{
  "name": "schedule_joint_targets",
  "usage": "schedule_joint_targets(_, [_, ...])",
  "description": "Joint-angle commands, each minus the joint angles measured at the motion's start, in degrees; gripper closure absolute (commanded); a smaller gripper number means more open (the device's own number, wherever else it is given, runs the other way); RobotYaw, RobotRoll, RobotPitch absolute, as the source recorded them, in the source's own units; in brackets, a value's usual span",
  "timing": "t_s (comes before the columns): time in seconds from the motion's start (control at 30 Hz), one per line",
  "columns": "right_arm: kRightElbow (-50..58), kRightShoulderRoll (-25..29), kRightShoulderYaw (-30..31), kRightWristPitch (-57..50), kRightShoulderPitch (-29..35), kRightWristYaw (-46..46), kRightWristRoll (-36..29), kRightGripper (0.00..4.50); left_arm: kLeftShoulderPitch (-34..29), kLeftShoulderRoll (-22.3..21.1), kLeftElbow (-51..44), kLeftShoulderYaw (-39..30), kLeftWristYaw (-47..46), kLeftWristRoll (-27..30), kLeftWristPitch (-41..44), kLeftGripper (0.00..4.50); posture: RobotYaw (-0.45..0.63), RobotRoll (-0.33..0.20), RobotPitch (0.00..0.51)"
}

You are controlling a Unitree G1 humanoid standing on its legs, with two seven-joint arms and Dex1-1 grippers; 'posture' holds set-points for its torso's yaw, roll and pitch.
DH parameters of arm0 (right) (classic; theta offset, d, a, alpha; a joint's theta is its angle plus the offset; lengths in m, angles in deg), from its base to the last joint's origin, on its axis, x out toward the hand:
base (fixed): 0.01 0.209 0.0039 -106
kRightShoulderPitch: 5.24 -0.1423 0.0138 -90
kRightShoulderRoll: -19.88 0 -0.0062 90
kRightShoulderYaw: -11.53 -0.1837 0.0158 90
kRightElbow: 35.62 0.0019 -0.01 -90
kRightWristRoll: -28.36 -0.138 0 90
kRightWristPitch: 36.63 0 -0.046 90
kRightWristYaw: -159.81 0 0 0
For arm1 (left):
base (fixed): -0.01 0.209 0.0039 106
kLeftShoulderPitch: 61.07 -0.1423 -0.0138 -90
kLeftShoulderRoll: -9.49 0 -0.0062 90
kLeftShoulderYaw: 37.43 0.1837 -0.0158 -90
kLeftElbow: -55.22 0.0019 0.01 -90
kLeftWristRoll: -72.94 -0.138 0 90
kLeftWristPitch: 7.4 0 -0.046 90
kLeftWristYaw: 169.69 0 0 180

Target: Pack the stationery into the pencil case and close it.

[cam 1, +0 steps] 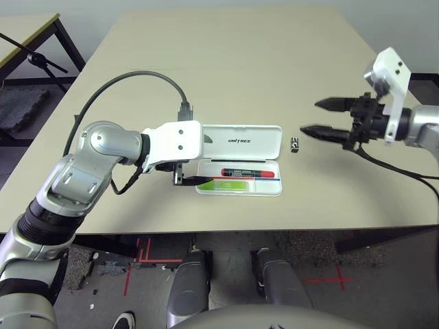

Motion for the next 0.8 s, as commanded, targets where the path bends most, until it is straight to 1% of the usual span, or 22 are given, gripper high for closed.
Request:
schedule_joint_targets(0.03, [2.4, -3.9, -1.1, 0.0, 1.6, -10.1, 3.4, 0.0, 1.0, 0.8, 1.6, 1.6, 0.4, -1.0, -1.8, 0.02, -0.03, 0.0, 0.106])
schedule_joint_targets(0.1, [4.0, -6.9, -1.3, -0.6, 2.7, -16.3, 5.7, 0.0, 1.2, 1.1, 2.2, 1.9, 0.7, -1.1, -2.5, 0.02, -0.04, 0.0, 0.104])
schedule_joint_targets(0.2, [6.2, -11.5, -2.4, -4.5, 3.9, -26.1, 9.1, 0.0, 1.6, 1.5, 3.3, 2.2, 0.9, -1.4, -3.4, 0.02, -0.06, 0.0, 0.103])
schedule_joint_targets(0.33, [9.9, -18.8, -5.3, -9.7, 4.7, -36.1, 11.3, 0.0, 2.1, 2.2, 4.5, 2.7, 1.0, -1.9, -4.3, 0.02, -0.07, 0.0, 0.102])
schedule_joint_targets(0.47, [12.5, -24.1, -6.6, -13.0, 4.7, -40.7, 11.5, 0.0, 2.2, 2.6, 4.8, 3.0, 1.1, -2.1, -4.6, 0.02, -0.07, 0.0, 0.102])
schedule_joint_targets(0.67, [13.7, -29.1, -8.6, -18.6, 2.6, -44.0, 10.5, 0.0, 2.2, 2.6, 4.7, 3.1, 1.2, -2.2, -4.4, 0.02, -0.07, 0.0, 0.104])
schedule_joint_targets(0.8, [12.5, -31.0, -8.3, -21.7, 1.0, -44.7, 10.6, 0.0, 2.0, 2.6, 4.3, 3.2, 1.0, -2.3, -4.0, 0.02, -0.06, 0.0, 0.104])
